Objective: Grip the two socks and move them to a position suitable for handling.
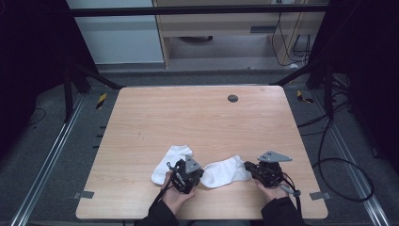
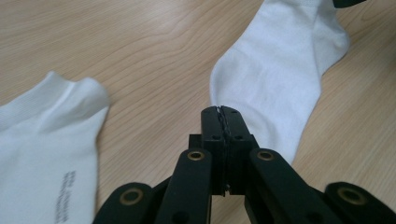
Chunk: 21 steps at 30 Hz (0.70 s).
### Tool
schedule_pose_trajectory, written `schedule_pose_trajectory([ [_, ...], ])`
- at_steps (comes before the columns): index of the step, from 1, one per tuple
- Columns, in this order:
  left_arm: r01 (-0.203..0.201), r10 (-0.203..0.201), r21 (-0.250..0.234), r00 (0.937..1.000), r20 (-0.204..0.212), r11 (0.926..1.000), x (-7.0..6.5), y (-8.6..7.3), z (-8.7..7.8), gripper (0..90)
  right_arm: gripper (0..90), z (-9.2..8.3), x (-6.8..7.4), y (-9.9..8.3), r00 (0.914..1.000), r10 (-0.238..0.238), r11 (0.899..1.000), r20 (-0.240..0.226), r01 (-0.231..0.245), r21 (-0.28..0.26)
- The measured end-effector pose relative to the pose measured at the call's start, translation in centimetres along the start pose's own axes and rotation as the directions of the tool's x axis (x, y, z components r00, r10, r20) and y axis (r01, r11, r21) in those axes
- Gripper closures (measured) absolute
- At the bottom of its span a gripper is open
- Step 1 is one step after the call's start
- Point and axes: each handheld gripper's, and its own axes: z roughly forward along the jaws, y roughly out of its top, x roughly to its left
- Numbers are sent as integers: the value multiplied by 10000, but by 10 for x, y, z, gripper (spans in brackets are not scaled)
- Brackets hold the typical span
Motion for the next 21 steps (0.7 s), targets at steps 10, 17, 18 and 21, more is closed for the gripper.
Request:
schedule_pose_trajectory([
  [10, 105, -89, 522, 9995, -297, 9986, 25, -26, -9, 887, 862, 18, 34, 4, 9965, -235, 9993, -802, 256, 260],
  [17, -13, 55, 601, 9976, -688, 9982, 35, -29, -11, 885, 862, 25, 42, 2, 9954, -278, 9983, -921, 324, 488],
  [18, 45, 1, 629, 9974, -726, 9980, 37, -30, -10, 884, 862, 26, 43, 2, 9951, -301, 9982, -943, 349, 497],
  [21, 109, -58, 727, 9975, -699, 9973, 39, -35, -7, 882, 861, 28, 44, 1, 9951, -338, 9975, -928, 395, 594],
])
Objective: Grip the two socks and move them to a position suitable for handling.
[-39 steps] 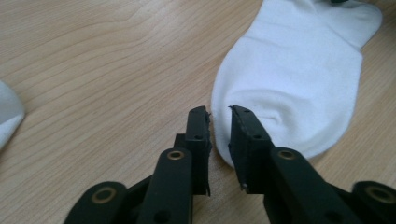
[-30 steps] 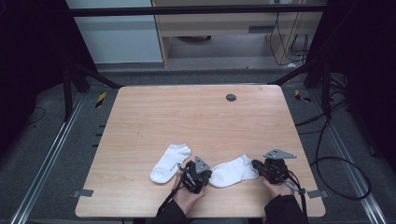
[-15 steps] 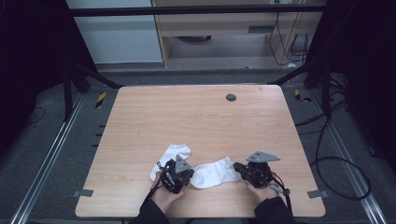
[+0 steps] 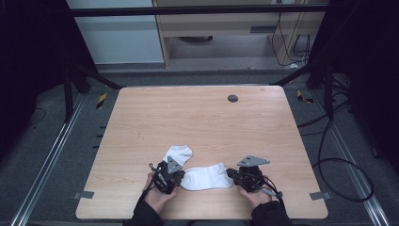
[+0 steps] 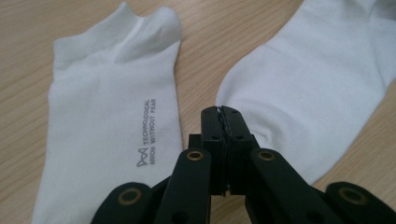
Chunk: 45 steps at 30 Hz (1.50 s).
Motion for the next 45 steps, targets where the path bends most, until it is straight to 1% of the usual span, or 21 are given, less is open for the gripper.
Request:
schedule_pose_trajectory([
  [6, -13, 13, -61, 10000, -22, 10000, 1, -1, 0, 875, 860, 1, -1, -2, 10000, 84, 9999, -2, -84, 116],
  [10, 8, -8, -78, 10000, -78, 10000, 2, -3, 0, 860, 859, 1, 1, -2, 10000, 16, 9999, -80, -15, 102],
  [15, 55, -58, -229, 9999, -137, 9997, 3, -4, 0, 800, 849, 2, 1, -4, 9999, 72, 9999, -102, -71, 150],
  [17, 122, -125, -450, 9999, -65, 9989, 4, -4, -3, 759, 826, 1, 1, -5, 10000, 72, 9999, -67, -71, 127],
  [20, 130, -132, -786, 9999, -26, 9968, 6, -3, -10, 690, 764, -2, 0, -4, 9999, 137, 9998, 45, -137, -163],
  [22, 259, -267, -1095, 9996, -58, 9936, 9, -1, -17, 650, 739, -5, -1, -3, 9999, 143, 9992, 10, -142, -382],
  [23, 310, -323, -1230, 9994, -86, 9919, 11, 0, -22, 614, 718, -7, -2, -1, 9999, 105, 9979, 31, -103, -633],
  [24, 350, -374, -1368, 9992, -155, 9900, 14, 1, -26, 592, 704, -9, -3, 1, 10000, 67, 9970, 43, -64, -768],
  [25, 408, -446, -1508, 9988, -218, 9877, 17, 1, -30, 592, 704, -9, -3, 1, 10000, 67, 9970, 43, -64, -768],
  [26, 444, -497, -1640, 9984, -279, 9855, 20, 1, -34, 573, 691, -10, -3, 3, 10000, 73, 9961, 46, -68, -882],
  [28, 628, -735, -1856, 9960, -513, 9806, 29, 0, -43, 540, 664, -13, -5, 7, 10000, -20, 9940, 88, 30, -1095],
  [30, 678, -833, -1945, 9939, -725, 9786, 38, -3, -48, 519, 638, -15, -8, 13, 9999, -11, 9909, 101, 24, -1345],
  [31, 780, -964, -1989, 9918, -843, 9769, 43, -5, -51, 511, 630, -16, -8, 15, 10000, 20, 9897, 91, -6, -1434],
  [33, 951, -1193, -2047, 9868, -1096, 9742, 54, -11, -57, 496, 601, -17, -9, 22, 9999, -4, 9864, 119, 23, -1641],
  [34, 1105, -1376, -2065, 9830, -1214, 9722, 60, -15, -61, 487, 588, -17, -9, 26, 9999, -4, 9848, 101, 21, -1737],
  [37, 1323, -1657, -2121, 9750, -1479, 9683, 72, -24, -67, 464, 550, -16, -8, 37, 10000, -13, 9804, 75, 27, -1968],
  [38, 1421, -1780, -2175, 9718, -1550, 9656, 77, -29, -69, 458, 539, -15, -7, 40, 10000, -32, 9791, 77, 47, -2033],
  [40, 1648, -2017, -2226, 9672, -1545, 9609, 81, -33, -70, 451, 505, -11, -5, 48, 10000, 37, 9758, 57, -23, -2188],
  [42, 1735, -2109, -2241, 9651, -1552, 9590, 85, -37, -70, 446, 483, -6, -3, 54, 10000, 48, 9730, 30, -40, -2308],
  [44, 1724, -2087, -2123, 9643, -1627, 9619, 86, -39, -68, 442, 464, -1, 0, 60, 10000, 20, 9731, 22, -14, -2304],
  [45, 1754, -2113, -2096, 9637, -1630, 9619, 87, -40, -67, 441, 455, 2, 1, 63, 10000, -46, 9744, 5, 45, -2247],
])
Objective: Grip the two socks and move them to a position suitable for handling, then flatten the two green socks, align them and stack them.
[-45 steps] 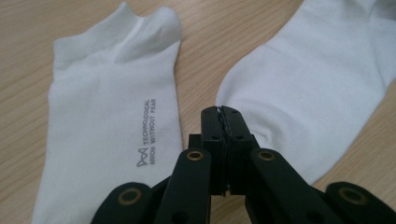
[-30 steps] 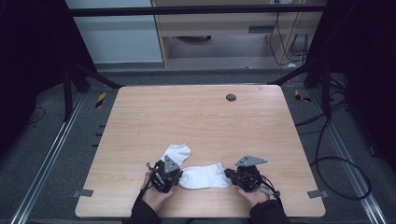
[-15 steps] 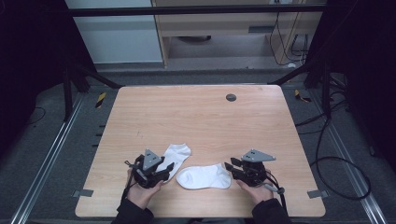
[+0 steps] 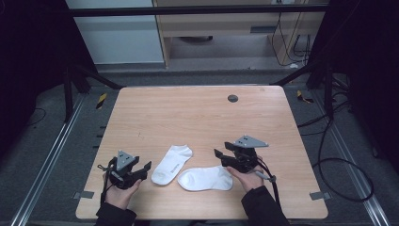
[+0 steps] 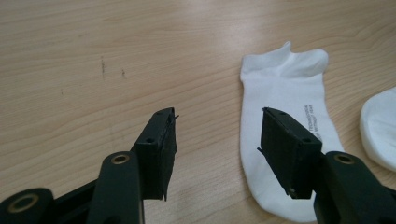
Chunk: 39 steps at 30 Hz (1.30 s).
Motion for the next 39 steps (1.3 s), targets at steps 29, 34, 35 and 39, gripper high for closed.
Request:
schedule_pose_trajectory([
  [29, 107, -114, 330, 9997, 218, 9994, 0, -13, 8, 411, 401, 97, 41, 28, 9966, -743, 9904, -369, 781, 1145],
  [34, 19, -35, 438, 9993, 368, 9990, -4, -14, 8, 410, 441, 110, 43, 22, 9964, -759, 9843, -380, 810, 1569],
  [35, -27, 7, 506, 9992, 395, 9987, -4, -14, 9, 414, 449, 112, 44, 21, 9963, -779, 9830, -373, 830, 1639],
  [39, -183, 137, 841, 9984, 541, 9963, -9, -16, 12, 440, 489, 121, 47, 17, 9961, -816, 9760, -320, 864, 1999],
])
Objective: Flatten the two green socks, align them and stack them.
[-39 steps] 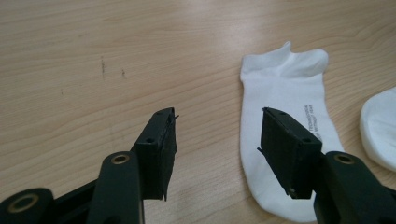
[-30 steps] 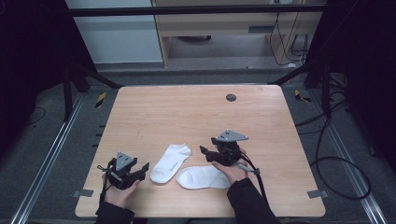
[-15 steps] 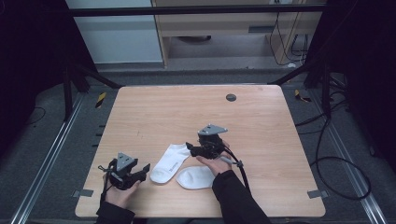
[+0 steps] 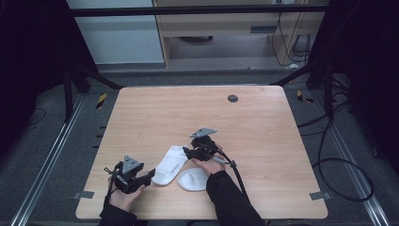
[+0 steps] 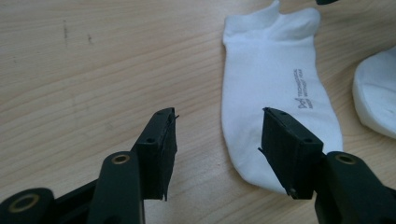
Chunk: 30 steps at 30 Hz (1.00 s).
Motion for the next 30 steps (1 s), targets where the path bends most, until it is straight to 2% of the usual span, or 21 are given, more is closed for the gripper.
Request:
schedule_pose_trajectory([
  [10, -439, 419, 847, 9988, 256, 9954, -9, -5, 10, 508, 575, 23, 4, -7, 9999, -97, 9962, 97, 88, 865],
  [14, -461, 433, 1044, 9986, 293, 9935, -10, -6, 12, 557, 625, 28, 6, -10, 9998, -191, 9933, 107, 177, 1141],
  [19, -342, 305, 1082, 9989, 352, 9935, -12, -6, 13, 614, 703, 27, 5, -9, 10000, -73, 9932, 54, 66, 1162],
  [24, -334, 289, 1121, 9987, 410, 9931, -14, -6, 13, 681, 822, 27, 7, -9, 10000, -47, 9921, -32, 50, 1256],
  [30, -144, 84, 1103, 9985, 541, 9938, -14, -5, 14, 754, 855, 25, 9, -8, 9999, -140, 9914, -88, 151, 1303],
])
